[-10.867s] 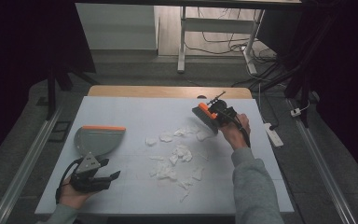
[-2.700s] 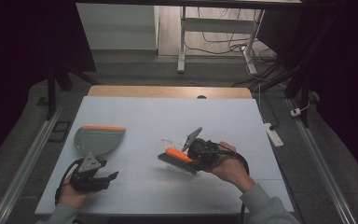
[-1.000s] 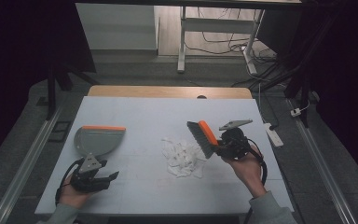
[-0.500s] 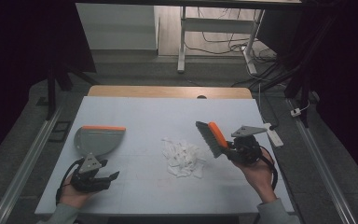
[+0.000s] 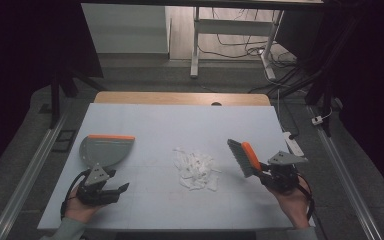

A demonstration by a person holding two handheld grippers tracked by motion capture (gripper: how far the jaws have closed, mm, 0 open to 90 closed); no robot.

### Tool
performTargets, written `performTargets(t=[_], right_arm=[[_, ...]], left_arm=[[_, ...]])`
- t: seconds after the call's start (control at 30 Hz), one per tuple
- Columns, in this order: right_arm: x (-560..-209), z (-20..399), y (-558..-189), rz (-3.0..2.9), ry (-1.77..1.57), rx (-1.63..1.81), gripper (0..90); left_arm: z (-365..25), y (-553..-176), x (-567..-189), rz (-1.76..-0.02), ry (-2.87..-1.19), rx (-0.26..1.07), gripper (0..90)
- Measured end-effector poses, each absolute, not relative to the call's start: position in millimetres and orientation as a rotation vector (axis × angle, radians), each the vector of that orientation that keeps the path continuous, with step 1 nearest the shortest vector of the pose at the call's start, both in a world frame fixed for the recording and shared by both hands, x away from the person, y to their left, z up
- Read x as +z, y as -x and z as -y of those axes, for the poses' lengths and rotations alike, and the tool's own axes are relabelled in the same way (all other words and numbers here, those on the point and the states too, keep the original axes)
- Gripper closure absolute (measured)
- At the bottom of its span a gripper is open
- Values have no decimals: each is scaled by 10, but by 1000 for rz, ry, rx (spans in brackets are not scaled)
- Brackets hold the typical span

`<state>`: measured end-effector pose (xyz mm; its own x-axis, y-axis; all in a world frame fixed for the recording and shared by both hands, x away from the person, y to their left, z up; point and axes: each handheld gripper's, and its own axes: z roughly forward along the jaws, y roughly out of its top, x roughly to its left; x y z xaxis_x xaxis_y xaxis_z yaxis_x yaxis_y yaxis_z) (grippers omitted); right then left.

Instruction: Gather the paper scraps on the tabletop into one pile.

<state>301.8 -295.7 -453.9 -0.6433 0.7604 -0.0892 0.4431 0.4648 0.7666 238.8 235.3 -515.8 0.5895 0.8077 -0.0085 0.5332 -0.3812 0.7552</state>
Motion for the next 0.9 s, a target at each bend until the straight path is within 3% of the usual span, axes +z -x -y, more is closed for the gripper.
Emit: performTargets(t=[0.9], right_arm=[[-4660, 3028, -2965, -2300, -932, 1014, 696]], left_arm=[[-2312, -2394, -5136, -1039, -2080, 476, 304]])
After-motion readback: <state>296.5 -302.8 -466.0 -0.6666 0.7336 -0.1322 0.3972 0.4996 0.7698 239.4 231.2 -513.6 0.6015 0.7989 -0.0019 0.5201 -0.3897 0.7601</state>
